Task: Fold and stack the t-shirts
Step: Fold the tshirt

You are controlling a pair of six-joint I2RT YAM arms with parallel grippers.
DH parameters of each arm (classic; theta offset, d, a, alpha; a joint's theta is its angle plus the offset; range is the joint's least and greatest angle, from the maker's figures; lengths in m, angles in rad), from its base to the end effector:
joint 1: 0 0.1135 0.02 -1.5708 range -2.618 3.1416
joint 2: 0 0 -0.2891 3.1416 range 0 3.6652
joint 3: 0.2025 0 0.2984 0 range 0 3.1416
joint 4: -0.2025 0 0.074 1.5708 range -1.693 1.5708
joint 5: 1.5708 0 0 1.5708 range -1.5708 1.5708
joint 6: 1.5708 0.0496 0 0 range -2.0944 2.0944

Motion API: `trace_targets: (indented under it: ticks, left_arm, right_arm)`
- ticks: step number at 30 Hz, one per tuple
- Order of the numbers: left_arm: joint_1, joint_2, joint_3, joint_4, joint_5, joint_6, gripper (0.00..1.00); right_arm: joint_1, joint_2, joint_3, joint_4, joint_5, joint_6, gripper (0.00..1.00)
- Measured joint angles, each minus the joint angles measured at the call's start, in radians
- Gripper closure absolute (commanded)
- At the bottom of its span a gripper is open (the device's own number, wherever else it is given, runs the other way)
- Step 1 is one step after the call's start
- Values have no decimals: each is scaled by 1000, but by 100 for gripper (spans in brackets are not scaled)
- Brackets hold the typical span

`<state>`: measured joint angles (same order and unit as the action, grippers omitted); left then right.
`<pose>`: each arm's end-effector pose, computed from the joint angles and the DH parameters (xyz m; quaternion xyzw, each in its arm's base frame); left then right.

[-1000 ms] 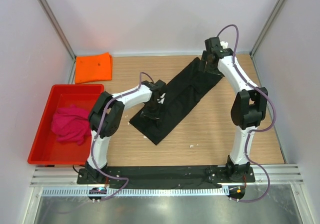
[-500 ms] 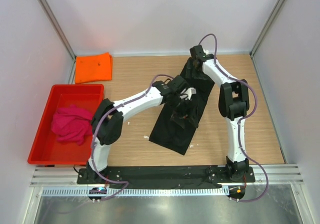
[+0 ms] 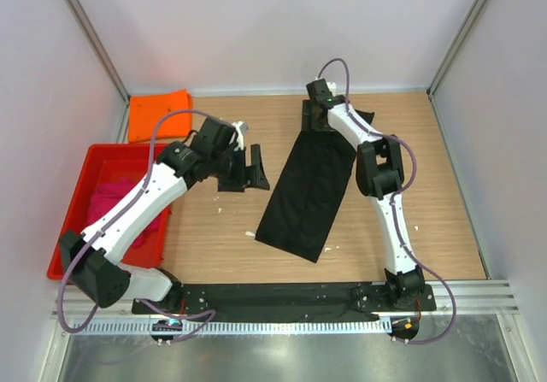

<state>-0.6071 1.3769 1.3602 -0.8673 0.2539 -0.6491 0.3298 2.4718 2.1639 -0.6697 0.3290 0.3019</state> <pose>0.2680 -0.2013 0.3580 0.0230 0.9347 -0.2927 0.2002 0.5833 0.1827 0.1613 0.0347 0.9440 -0.0593 0.3227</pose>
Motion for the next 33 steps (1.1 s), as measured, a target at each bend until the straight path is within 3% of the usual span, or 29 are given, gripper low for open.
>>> trace_targets:
  ticks: [11,18,23,27,33]
  left_arm:
    - [54,-169,-296,-10,-37,-5,23]
    - [54,-186,-358,8,-7,5,23]
    - [55,-187,-465,73,66,3,27]
    - [57,-174,-542,100,148,-7,34]
    - [59,-154,-636,208,265,-84,44]
  right_arm:
    - [198,109,164,59,-44,-113,0]
    - [253,84,229,1,-21,-105,0]
    - [216,-142,103,-86,-48,-11,0]
    - [177,-412,-58,-142,-133,69,16]
    - [146,-883,-623,-146,-269,172,35]
